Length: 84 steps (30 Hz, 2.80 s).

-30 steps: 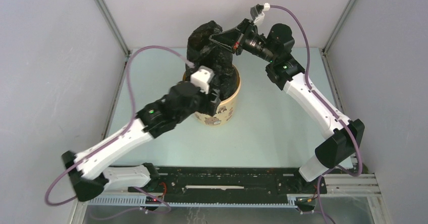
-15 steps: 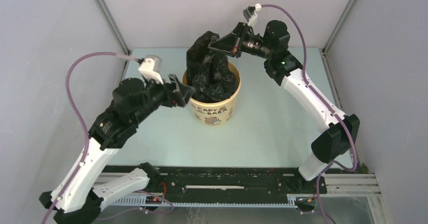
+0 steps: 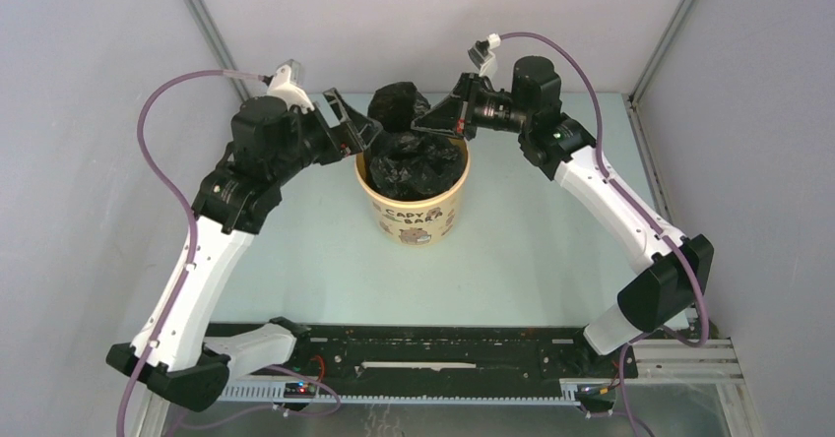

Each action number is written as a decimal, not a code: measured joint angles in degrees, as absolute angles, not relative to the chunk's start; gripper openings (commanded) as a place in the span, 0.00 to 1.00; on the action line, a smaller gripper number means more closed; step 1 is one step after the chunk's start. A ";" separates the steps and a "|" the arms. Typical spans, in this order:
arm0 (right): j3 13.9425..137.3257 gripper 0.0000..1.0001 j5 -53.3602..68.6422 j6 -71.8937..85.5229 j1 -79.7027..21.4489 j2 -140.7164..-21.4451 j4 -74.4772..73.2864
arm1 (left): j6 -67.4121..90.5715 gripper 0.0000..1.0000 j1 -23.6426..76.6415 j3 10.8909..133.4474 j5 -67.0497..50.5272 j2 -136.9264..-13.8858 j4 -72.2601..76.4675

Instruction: Put the trash bags into the trash bin

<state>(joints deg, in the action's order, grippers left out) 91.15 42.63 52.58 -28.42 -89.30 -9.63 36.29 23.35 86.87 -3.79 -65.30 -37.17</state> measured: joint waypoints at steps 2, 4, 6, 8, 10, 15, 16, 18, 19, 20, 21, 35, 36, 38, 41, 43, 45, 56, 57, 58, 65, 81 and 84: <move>91.46 0.00 42.72 51.88 -27.29 -89.67 -11.44 | 36.69 0.85 22.63 87.53 -4.10 -66.98 -36.21; 92.03 0.00 42.89 51.72 -26.48 -90.45 -12.29 | 37.39 0.78 22.02 87.61 -5.28 -68.90 -35.27; 92.44 0.00 43.00 51.75 -25.98 -91.31 -12.32 | 38.00 0.74 21.71 87.61 -7.16 -71.07 -34.83; 92.88 0.00 43.07 51.79 -26.06 -92.29 -12.32 | 38.65 0.72 21.69 87.42 -9.89 -73.69 -34.24; 93.56 0.00 43.35 51.77 -26.70 -93.45 -12.29 | 39.07 0.69 21.85 85.95 -12.12 -75.59 -33.30; 94.37 0.00 43.77 50.89 -27.90 -95.59 -13.10 | 38.41 0.72 22.00 81.25 -13.74 -76.29 -34.89; 94.45 0.00 43.86 50.41 -27.94 -96.05 -13.61 | 37.87 0.73 22.00 81.19 -13.74 -76.29 -35.53; 94.67 0.00 43.86 49.52 -28.12 -96.97 -15.25 | 36.36 0.75 22.00 81.19 -13.74 -75.92 -36.01; 94.91 0.00 43.86 49.19 -28.12 -97.36 -15.90 | 35.66 0.76 22.00 81.34 -13.74 -75.72 -36.64; 95.46 0.00 43.83 48.84 -28.12 -97.84 -16.91 | 34.87 0.77 22.00 81.71 -13.76 -75.55 -37.58; 96.07 0.00 43.79 48.51 -28.12 -98.19 -17.76 | 34.26 0.78 22.00 82.19 -13.76 -75.44 -38.48; 99.96 0.00 43.53 46.78 -28.53 -95.74 -22.00 | 32.12 0.88 19.57 88.82 -8.54 -67.35 -37.58; 99.46 0.00 43.44 46.78 -28.67 -95.13 -22.09 | 32.86 0.88 18.63 89.19 -7.75 -67.40 -36.25; 98.39 0.00 43.24 46.78 -29.06 -93.65 -22.13 | 34.89 0.85 16.71 90.43 -7.14 -69.04 -33.91; 98.15 0.00 43.11 46.78 -29.41 -92.62 -22.20 | 37.50 0.75 15.46 93.41 -9.26 -74.41 -30.68; 98.15 0.00 42.96 46.76 -29.47 -92.31 -22.20 | 38.81 0.69 15.42 94.80 -12.12 -79.44 -27.99; 98.15 0.00 42.85 46.76 -29.52 -92.29 -22.17 | 39.70 0.65 15.66 94.59 -14.57 -83.72 -27.05; 99.50 0.02 42.81 46.81 -29.45 -93.91 -22.44 | 40.62 0.87 17.30 85.60 -18.22 -85.82 -29.71; 99.50 0.02 42.89 46.85 -29.45 -93.97 -22.39 | 40.03 0.89 16.86 86.02 -17.76 -84.95 -31.20; 99.50 0.03 42.98 46.92 -29.45 -94.00 -22.28 | 39.48 0.89 16.40 86.85 -17.06 -84.07 -33.01; 100.88 0.11 43.66 47.31 -29.45 -94.24 -21.71 | 38.92 0.83 14.28 90.39 -7.55 -71.64 -40.12; 101.45 0.14 44.01 48.18 -29.85 -94.30 -20.73 | 14.15 0.94 44.01 94.89 0.73 -68.07 -40.66; 101.45 0.14 43.99 48.29 -29.98 -94.30 -20.73 | 9.02 0.89 44.95 95.46 5.78 -71.99 -43.97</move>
<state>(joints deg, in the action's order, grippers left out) 101.45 43.99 48.29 -29.98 -94.30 -20.73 9.02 44.95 95.46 5.78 -71.99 -43.97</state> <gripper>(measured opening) 0.139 0.942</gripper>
